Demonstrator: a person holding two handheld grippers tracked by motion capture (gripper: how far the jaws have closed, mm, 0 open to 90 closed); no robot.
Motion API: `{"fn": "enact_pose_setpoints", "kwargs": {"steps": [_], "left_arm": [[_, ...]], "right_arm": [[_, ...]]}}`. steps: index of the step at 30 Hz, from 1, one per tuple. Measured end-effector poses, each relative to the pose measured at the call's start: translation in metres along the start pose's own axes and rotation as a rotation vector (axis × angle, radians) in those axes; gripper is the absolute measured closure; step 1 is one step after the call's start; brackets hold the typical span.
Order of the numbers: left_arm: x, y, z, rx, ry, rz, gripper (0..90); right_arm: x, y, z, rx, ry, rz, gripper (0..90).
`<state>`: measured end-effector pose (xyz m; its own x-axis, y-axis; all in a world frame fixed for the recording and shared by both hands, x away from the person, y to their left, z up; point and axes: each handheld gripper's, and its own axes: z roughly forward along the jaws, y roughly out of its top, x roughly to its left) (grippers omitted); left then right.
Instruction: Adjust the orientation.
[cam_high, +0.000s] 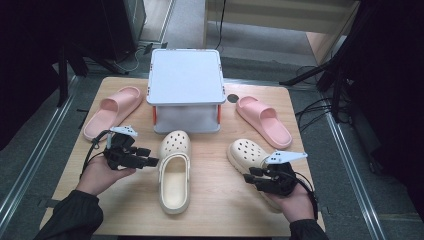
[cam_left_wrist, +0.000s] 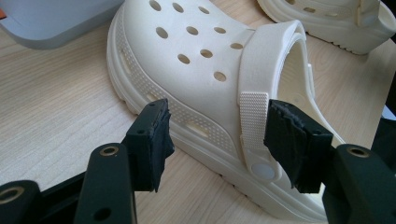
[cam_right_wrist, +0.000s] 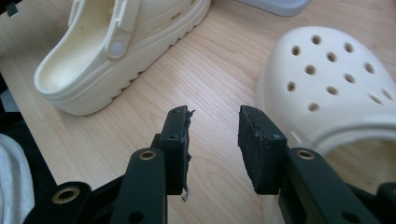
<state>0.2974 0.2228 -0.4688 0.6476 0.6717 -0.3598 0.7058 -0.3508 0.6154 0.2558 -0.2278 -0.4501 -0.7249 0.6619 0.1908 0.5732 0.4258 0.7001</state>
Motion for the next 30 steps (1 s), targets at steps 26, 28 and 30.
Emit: {"fn": "enact_pose_setpoints", "kwargs": {"steps": [26, 28, 30], "left_arm": [[0.004, -0.001, 0.0, 0.002, 0.002, -0.009, 39.9], [0.004, -0.002, -0.001, 0.001, 0.005, -0.01, 39.9], [0.003, -0.003, -0.003, -0.007, 0.018, -0.009, 40.1]], "right_arm": [[-0.033, -0.008, 0.023, 0.098, -0.094, 0.051, 71.5], [-0.034, -0.006, 0.026, 0.112, -0.093, 0.057, 76.6], [-0.033, -0.004, 0.027, 0.117, -0.097, 0.071, 77.4]]}}
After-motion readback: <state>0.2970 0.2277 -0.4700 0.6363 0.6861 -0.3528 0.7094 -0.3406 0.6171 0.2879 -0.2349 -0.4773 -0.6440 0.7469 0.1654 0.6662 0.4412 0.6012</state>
